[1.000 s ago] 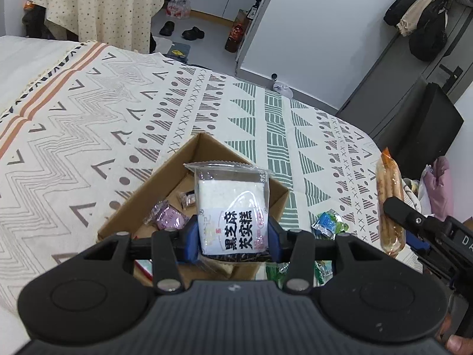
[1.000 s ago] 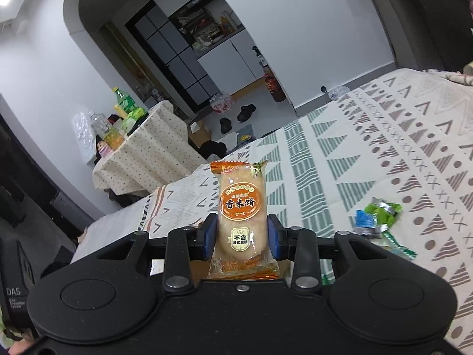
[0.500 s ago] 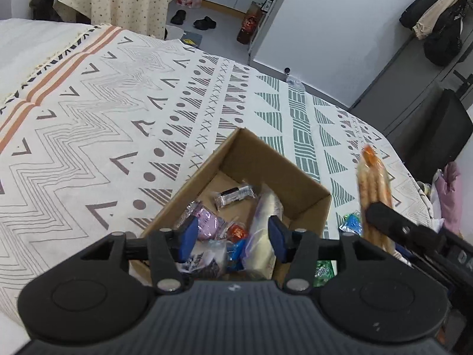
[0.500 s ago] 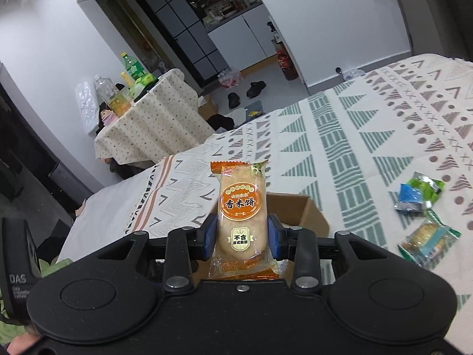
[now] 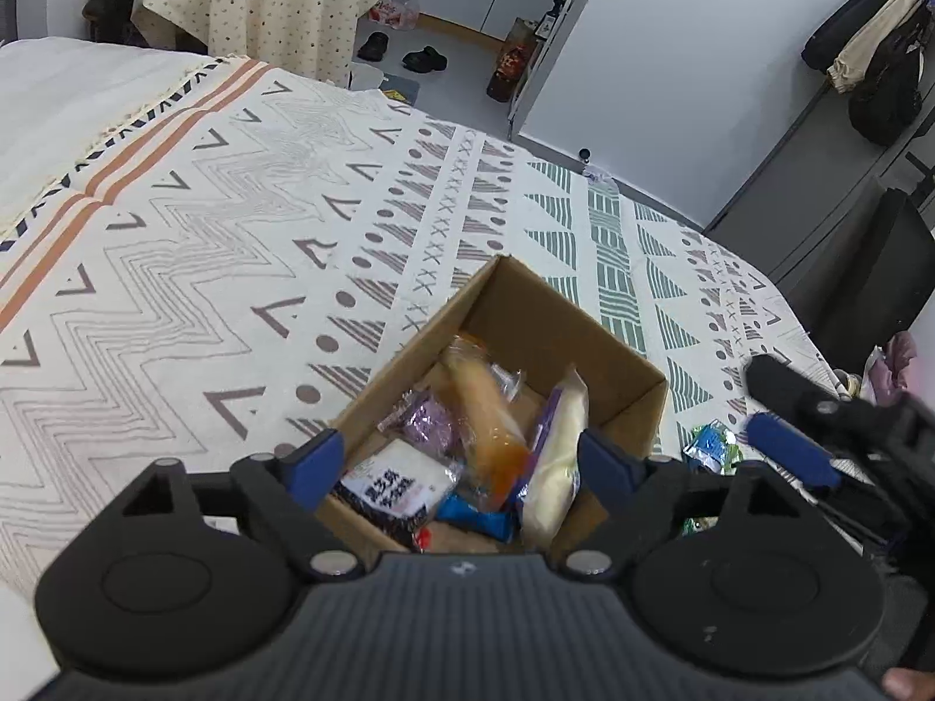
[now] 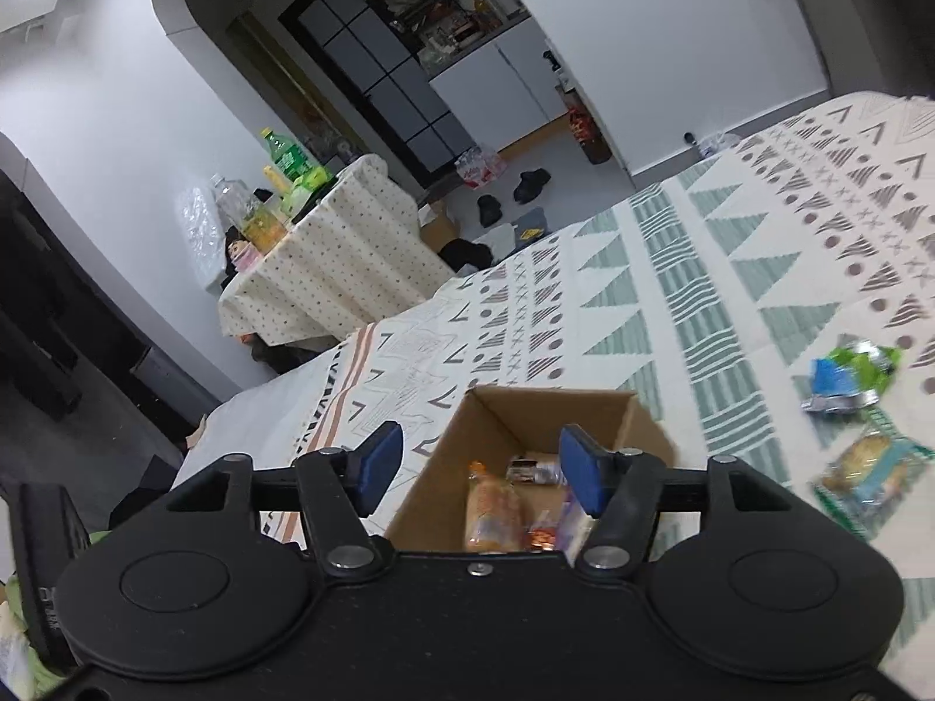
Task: Organize snacks
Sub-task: 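Withdraw both grippers from the box back toward the remaining snacks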
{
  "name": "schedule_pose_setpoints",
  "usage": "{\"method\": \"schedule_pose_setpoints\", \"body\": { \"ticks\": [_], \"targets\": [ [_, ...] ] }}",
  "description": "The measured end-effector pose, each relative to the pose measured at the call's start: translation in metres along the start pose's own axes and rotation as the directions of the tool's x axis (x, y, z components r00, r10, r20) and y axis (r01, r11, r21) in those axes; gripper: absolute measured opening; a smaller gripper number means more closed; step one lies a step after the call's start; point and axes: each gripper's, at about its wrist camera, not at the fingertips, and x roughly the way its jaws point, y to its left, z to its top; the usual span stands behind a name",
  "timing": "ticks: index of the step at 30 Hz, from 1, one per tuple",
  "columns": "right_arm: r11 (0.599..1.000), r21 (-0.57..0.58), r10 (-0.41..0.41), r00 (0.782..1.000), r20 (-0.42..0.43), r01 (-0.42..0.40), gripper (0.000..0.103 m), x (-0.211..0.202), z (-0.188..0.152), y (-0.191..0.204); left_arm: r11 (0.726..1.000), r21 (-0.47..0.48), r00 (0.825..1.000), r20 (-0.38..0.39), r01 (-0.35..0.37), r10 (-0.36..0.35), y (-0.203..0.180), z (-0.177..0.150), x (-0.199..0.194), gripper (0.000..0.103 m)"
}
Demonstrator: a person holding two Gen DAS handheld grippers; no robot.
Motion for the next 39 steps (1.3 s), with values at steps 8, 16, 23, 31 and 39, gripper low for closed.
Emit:
{"method": "schedule_pose_setpoints", "body": {
  "ticks": [8, 16, 23, 31, 39],
  "targets": [
    [0.998, -0.030, -0.051, 0.999, -0.008, 0.051, 0.078, -0.039, 0.001, -0.016, 1.000, 0.017, 1.000, 0.012, 0.007, -0.008, -0.023, -0.020, -0.013, 0.095],
    [0.997, -0.042, -0.061, 0.998, 0.000, 0.061, 0.091, -0.071, -0.001, -0.035, 0.998, 0.070, 1.000, 0.012, 0.006, -0.007, -0.058, -0.033, -0.032, 0.097],
    [0.997, -0.028, -0.067, 0.998, 0.009, 0.067, 0.097, -0.094, -0.001, -0.059, 0.996, 0.090, 1.000, 0.023, -0.010, 0.008, -0.079, -0.043, -0.044, 0.097],
    [0.999, -0.009, -0.035, 0.999, 0.021, 0.035, 0.098, -0.112, 0.003, -0.078, 0.995, 0.101, 0.999, 0.039, -0.020, 0.016, -0.097, -0.056, -0.051, 0.098],
    [0.998, 0.003, -0.060, 0.997, 0.043, 0.060, 0.103, -0.128, 0.003, -0.101, 0.992, 0.124, 0.999, 0.052, -0.021, 0.015, -0.119, -0.070, -0.052, 0.103]
  ]
}}
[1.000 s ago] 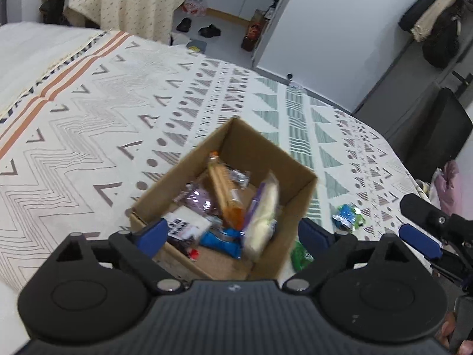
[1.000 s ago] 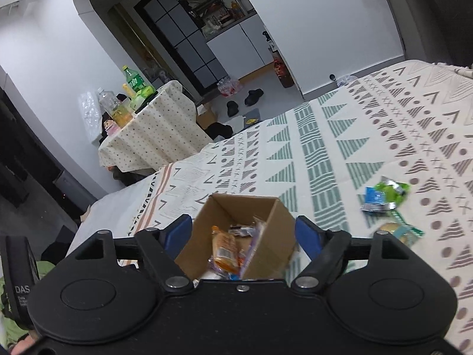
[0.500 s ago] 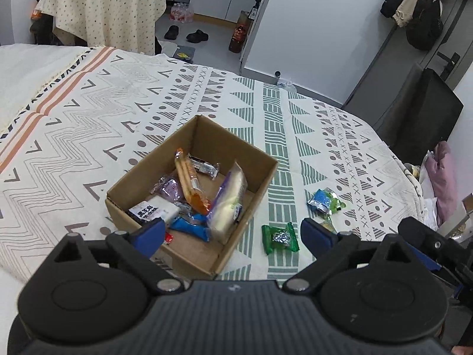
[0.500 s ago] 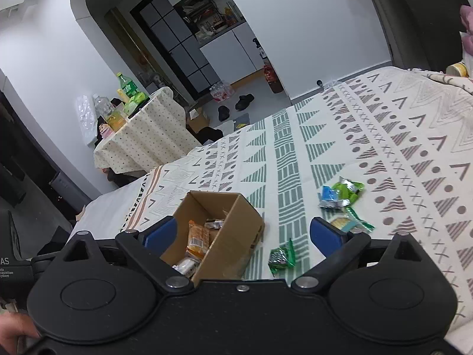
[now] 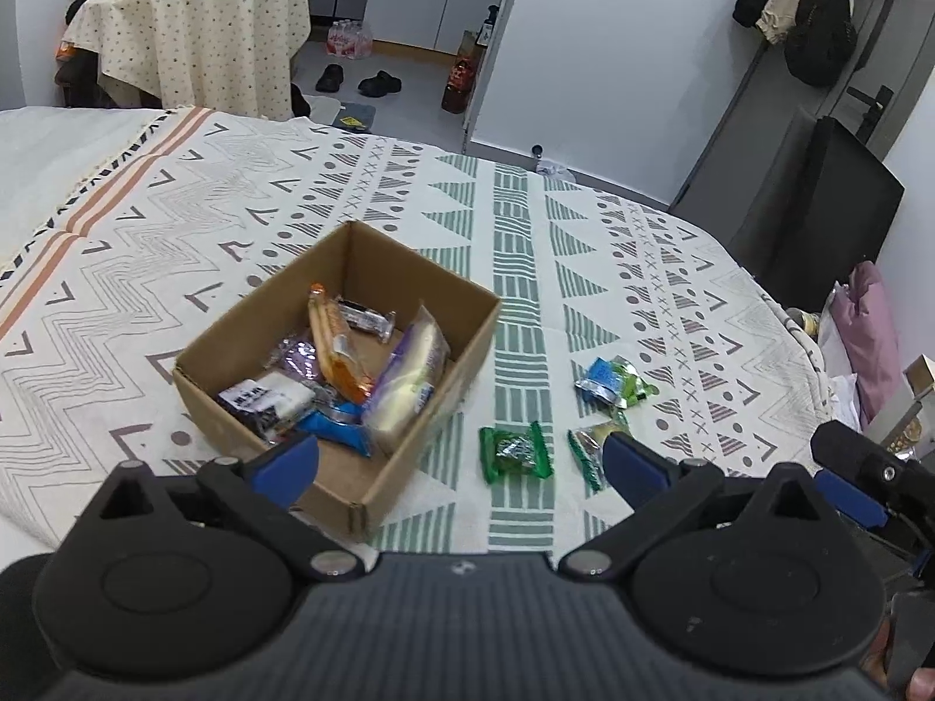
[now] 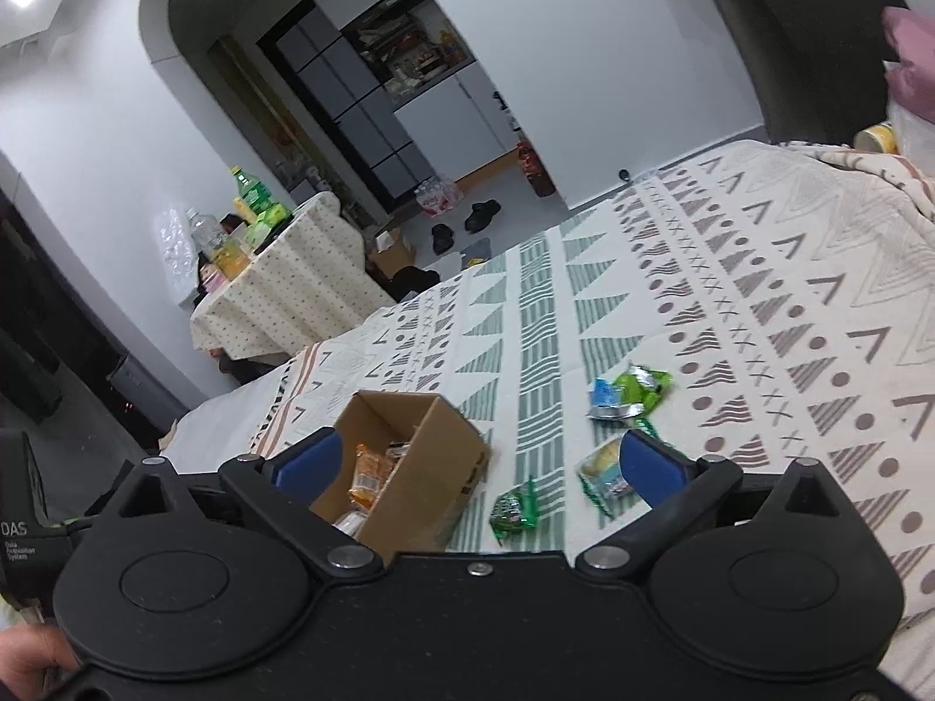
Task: Organize snacks
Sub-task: 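Withdraw both grippers from the box back toward the remaining snacks, then lower the left gripper onto the green candy and close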
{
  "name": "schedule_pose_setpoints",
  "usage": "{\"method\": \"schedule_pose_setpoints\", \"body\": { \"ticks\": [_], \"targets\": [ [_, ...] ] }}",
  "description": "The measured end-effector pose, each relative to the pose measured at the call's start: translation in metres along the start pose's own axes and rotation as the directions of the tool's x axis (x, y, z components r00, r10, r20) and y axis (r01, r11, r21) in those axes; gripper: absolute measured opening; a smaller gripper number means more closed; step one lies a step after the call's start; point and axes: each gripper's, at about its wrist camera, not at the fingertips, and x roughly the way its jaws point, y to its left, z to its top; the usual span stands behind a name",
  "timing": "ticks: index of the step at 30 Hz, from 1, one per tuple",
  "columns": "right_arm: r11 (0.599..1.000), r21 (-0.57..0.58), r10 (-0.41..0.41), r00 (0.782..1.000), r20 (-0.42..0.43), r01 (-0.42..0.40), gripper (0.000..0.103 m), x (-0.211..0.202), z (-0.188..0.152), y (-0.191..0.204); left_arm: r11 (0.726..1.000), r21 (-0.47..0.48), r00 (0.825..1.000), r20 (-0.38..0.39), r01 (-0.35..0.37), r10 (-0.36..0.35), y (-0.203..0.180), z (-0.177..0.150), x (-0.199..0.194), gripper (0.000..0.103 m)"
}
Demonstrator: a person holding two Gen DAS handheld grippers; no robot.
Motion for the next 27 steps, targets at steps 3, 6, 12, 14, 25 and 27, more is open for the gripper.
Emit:
{"method": "schedule_pose_setpoints", "body": {
  "ticks": [3, 6, 12, 14, 25, 27],
  "targets": [
    [1.000, 0.014, -0.024, 1.000, -0.006, 0.024, 0.103, 0.003, 0.000, -0.012, 1.000, 0.007, 1.000, 0.000, 0.006, -0.006, -0.008, -0.003, 0.003, 0.103],
    [0.998, 0.049, -0.034, 0.999, -0.014, 0.035, 0.103, 0.006, -0.004, -0.026, 1.000, 0.015, 1.000, 0.001, 0.005, -0.005, -0.016, -0.006, 0.008, 0.103],
    [0.997, 0.070, -0.026, 0.999, -0.025, 0.027, 0.103, 0.010, -0.008, -0.042, 0.999, 0.035, 1.000, 0.014, 0.004, -0.004, -0.032, -0.012, 0.022, 0.103],
    [0.996, 0.084, -0.033, 0.999, -0.026, 0.035, 0.103, 0.012, -0.006, -0.048, 1.000, 0.018, 1.000, 0.001, 0.006, -0.006, -0.034, -0.014, 0.030, 0.103],
    [0.981, 0.170, -0.087, 0.994, -0.073, 0.098, 0.103, 0.034, -0.008, -0.079, 0.999, -0.032, 1.000, -0.023, -0.013, 0.012, -0.040, -0.017, 0.065, 0.103],
    [0.978, 0.181, -0.095, 0.993, -0.074, 0.107, 0.103, 0.036, -0.008, -0.083, 0.999, -0.045, 1.000, -0.015, -0.016, 0.016, -0.039, -0.016, 0.070, 0.103]
  ]
}}
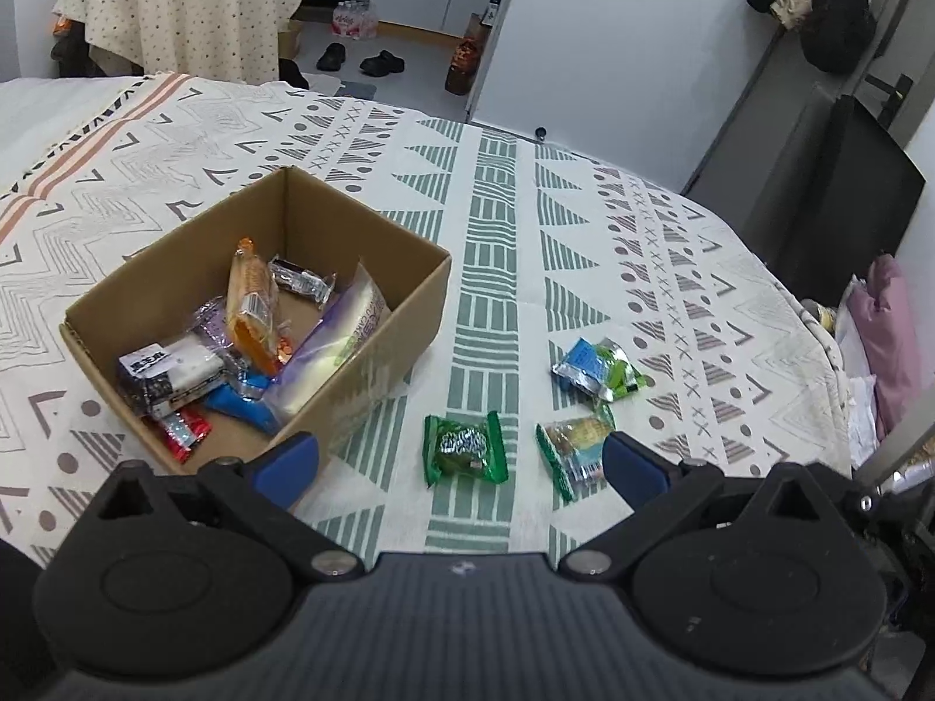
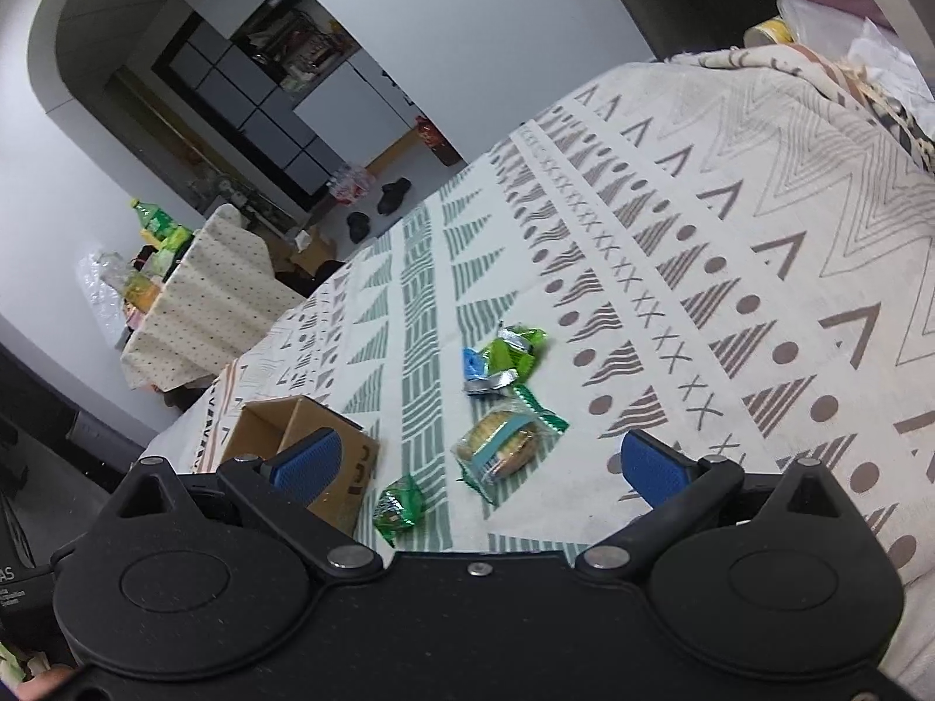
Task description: Organize snacks
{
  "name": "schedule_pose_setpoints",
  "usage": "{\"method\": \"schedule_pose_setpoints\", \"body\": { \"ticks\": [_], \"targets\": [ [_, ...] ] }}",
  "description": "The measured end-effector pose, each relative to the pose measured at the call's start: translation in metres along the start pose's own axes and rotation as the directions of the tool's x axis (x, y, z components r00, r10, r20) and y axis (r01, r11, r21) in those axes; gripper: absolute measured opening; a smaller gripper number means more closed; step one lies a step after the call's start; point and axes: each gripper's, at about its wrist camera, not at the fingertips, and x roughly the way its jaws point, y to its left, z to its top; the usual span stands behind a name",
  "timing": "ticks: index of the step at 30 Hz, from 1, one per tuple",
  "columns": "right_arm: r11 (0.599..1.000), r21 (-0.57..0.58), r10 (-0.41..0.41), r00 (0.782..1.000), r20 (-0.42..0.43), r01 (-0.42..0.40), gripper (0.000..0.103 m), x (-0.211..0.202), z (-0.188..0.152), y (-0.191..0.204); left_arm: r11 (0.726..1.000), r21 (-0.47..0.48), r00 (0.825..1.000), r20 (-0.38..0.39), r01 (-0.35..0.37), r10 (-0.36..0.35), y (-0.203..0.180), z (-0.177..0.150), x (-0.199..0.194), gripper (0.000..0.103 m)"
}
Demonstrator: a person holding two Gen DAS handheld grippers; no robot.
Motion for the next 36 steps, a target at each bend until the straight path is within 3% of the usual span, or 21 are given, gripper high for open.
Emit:
{"method": "schedule_pose_setpoints", "body": {
  "ticks": [9, 15, 19, 29, 32, 36],
  "targets": [
    [0.998, 0.066, 0.000, 1.000, -0.028, 0.002, 0.096, 0.026, 0.002, -0.006, 0.998, -0.044, 0.999, 0.009, 0.048, -0.047, 0.004, 0.002, 0.026, 0.101],
    [0.995, 0.097, -0.002, 0.996, -0.085, 0.010, 0.085, 0.052, 0.000, -0.006, 0.997, -0.052, 0.997, -0.035, 0.064, -0.066, 0.001, 0.000, 0.050, 0.094],
    [0.996, 0.085, -0.022, 0.995, -0.096, 0.030, 0.085, 0.069, -0.001, -0.004, 0.997, -0.054, 0.995, -0.069, 0.064, -0.067, 0.000, -0.002, 0.070, 0.088],
    [0.990, 0.096, -0.085, 0.986, -0.142, 0.099, 0.085, 0.109, -0.001, -0.009, 0.998, -0.051, 0.986, -0.161, 0.021, -0.029, 0.001, -0.012, 0.121, 0.070],
    [0.991, 0.084, -0.094, 0.983, -0.160, 0.108, 0.085, 0.118, -0.004, -0.006, 0.999, -0.047, 0.985, -0.172, 0.023, -0.031, 0.001, -0.013, 0.128, 0.061],
    [0.989, 0.092, -0.100, 0.979, -0.179, 0.117, 0.085, 0.128, -0.006, -0.006, 0.998, -0.065, 0.986, -0.167, 0.011, -0.022, 0.004, -0.013, 0.129, 0.040]
  ]
}}
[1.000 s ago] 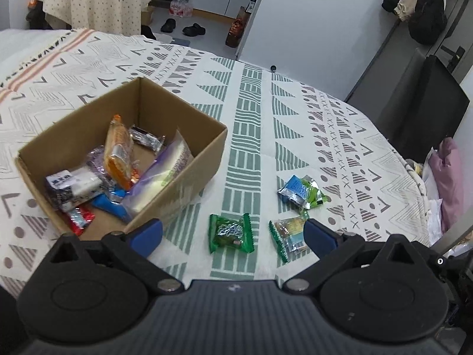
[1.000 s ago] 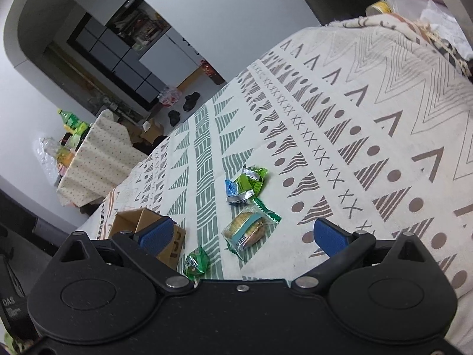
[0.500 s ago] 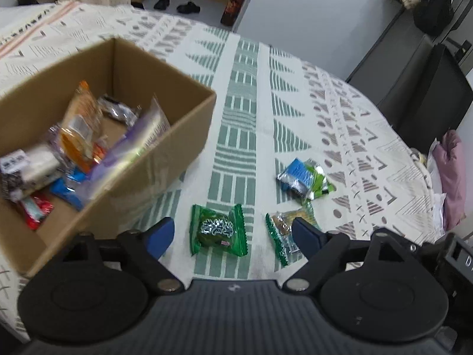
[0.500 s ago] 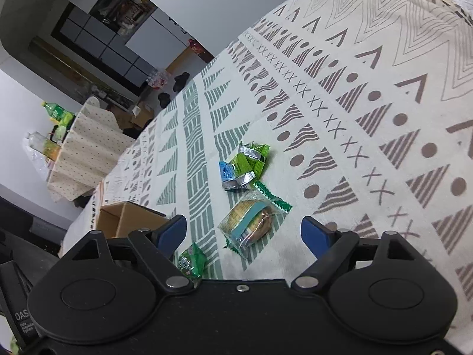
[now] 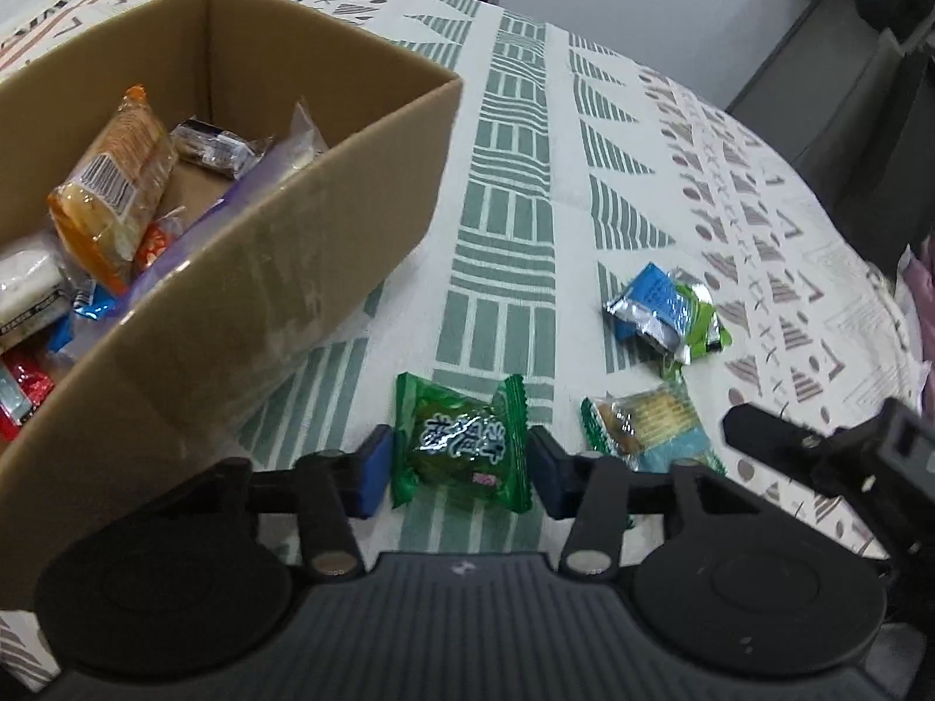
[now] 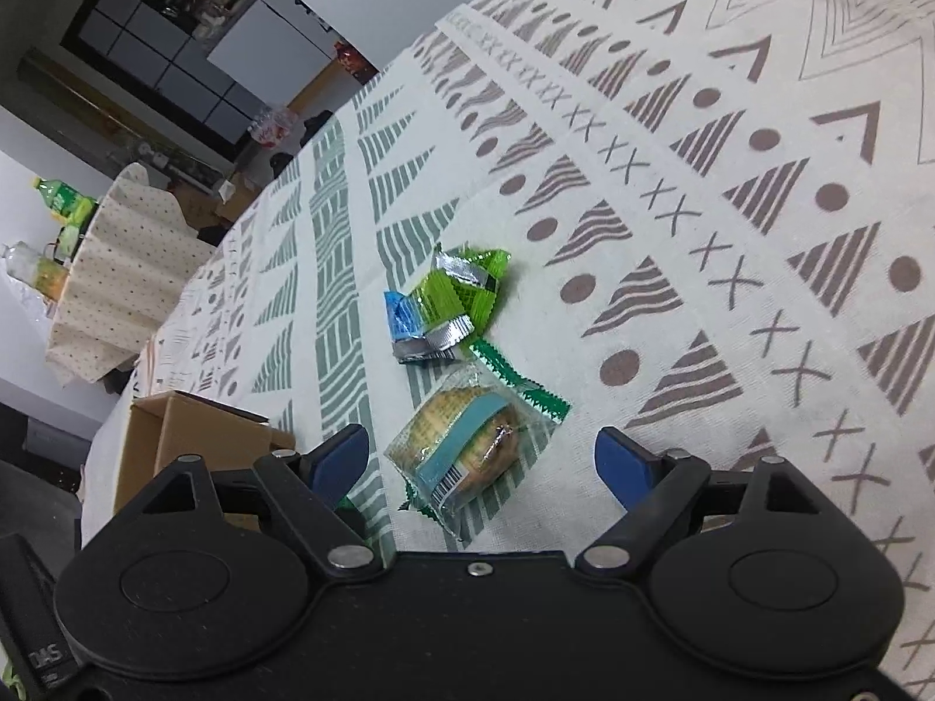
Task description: Organize snacks
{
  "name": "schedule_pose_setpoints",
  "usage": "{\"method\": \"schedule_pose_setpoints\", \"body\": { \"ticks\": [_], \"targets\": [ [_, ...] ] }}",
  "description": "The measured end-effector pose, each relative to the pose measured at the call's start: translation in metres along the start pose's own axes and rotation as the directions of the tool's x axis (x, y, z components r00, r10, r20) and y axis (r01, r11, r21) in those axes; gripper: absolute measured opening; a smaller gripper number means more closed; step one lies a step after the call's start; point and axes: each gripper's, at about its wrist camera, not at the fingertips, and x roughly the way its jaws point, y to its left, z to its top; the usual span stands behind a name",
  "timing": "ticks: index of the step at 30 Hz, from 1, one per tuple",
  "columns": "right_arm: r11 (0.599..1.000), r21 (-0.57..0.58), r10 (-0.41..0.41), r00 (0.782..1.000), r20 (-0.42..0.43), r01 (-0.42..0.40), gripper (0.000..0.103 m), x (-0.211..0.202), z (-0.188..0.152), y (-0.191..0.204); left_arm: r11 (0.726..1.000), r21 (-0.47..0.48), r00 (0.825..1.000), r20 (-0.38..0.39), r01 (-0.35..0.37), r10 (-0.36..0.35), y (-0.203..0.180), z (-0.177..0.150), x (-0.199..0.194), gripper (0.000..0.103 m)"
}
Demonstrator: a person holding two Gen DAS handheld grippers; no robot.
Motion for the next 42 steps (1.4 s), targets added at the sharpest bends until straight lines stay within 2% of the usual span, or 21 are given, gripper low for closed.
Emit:
{"method": "schedule_pose_setpoints", "body": {
  "ticks": [6, 12, 16, 17, 18, 19, 20, 25, 27, 38, 42],
  "targets": [
    [0.999, -0.035, -0.016, 1.000, -0.003, 0.016, 0.085, 0.011, -0.004, 0.012, 1.000, -0.018, 1.000, 0.004, 0.007, -0.007, 0.005, 0.001, -0.004, 0.036],
    [0.998, -0.049, -0.036, 0.998, 0.042, 0.038, 0.085, 0.025, 0.002, 0.019, 0.999, -0.045, 1.000, 0.008, 0.014, -0.014, 0.012, 0.003, -0.008, 0.036],
    [0.987, -0.129, -0.086, 0.995, 0.054, 0.092, 0.084, 0.031, -0.001, 0.029, 0.999, -0.049, 1.000, 0.008, 0.016, -0.015, 0.014, 0.004, -0.010, 0.036],
    [0.979, -0.163, -0.111, 0.992, 0.059, 0.119, 0.079, 0.031, -0.004, 0.033, 0.999, -0.048, 1.000, 0.009, 0.015, -0.015, 0.014, 0.004, -0.010, 0.036],
    [0.969, -0.196, -0.142, 0.988, 0.068, 0.153, 0.068, 0.031, -0.007, 0.036, 0.999, -0.048, 1.000, 0.010, 0.015, -0.014, 0.014, 0.004, -0.011, 0.036],
    [0.962, -0.218, -0.152, 0.986, 0.072, 0.164, 0.060, 0.030, -0.008, 0.037, 0.999, -0.051, 1.000, 0.011, 0.014, -0.014, 0.015, 0.004, -0.011, 0.036],
    [0.963, -0.219, -0.143, 0.987, 0.066, 0.155, 0.048, 0.028, -0.009, 0.035, 0.999, -0.053, 1.000, 0.011, 0.012, -0.012, 0.015, 0.003, -0.011, 0.036],
    [0.975, -0.181, -0.118, 0.992, 0.052, 0.125, 0.026, 0.012, -0.008, 0.026, 0.999, -0.044, 1.000, 0.020, 0.006, -0.005, 0.013, 0.003, -0.015, 0.036],
    [0.977, -0.176, -0.113, 0.992, 0.056, 0.121, 0.002, 0.006, -0.009, 0.024, 0.999, -0.037, 1.000, 0.027, 0.008, -0.007, 0.011, 0.003, -0.019, 0.036],
    [0.997, -0.056, -0.053, 0.997, 0.058, 0.057, 0.000, -0.026, -0.015, -0.005, 1.000, -0.023, 0.998, 0.056, 0.016, -0.015, 0.005, -0.002, -0.041, 0.036],
    [0.997, -0.048, -0.062, 0.996, 0.070, 0.065, 0.000, -0.032, -0.014, -0.008, 1.000, -0.016, 0.998, 0.064, 0.021, -0.020, 0.001, -0.003, -0.047, 0.036]
  ]
}}
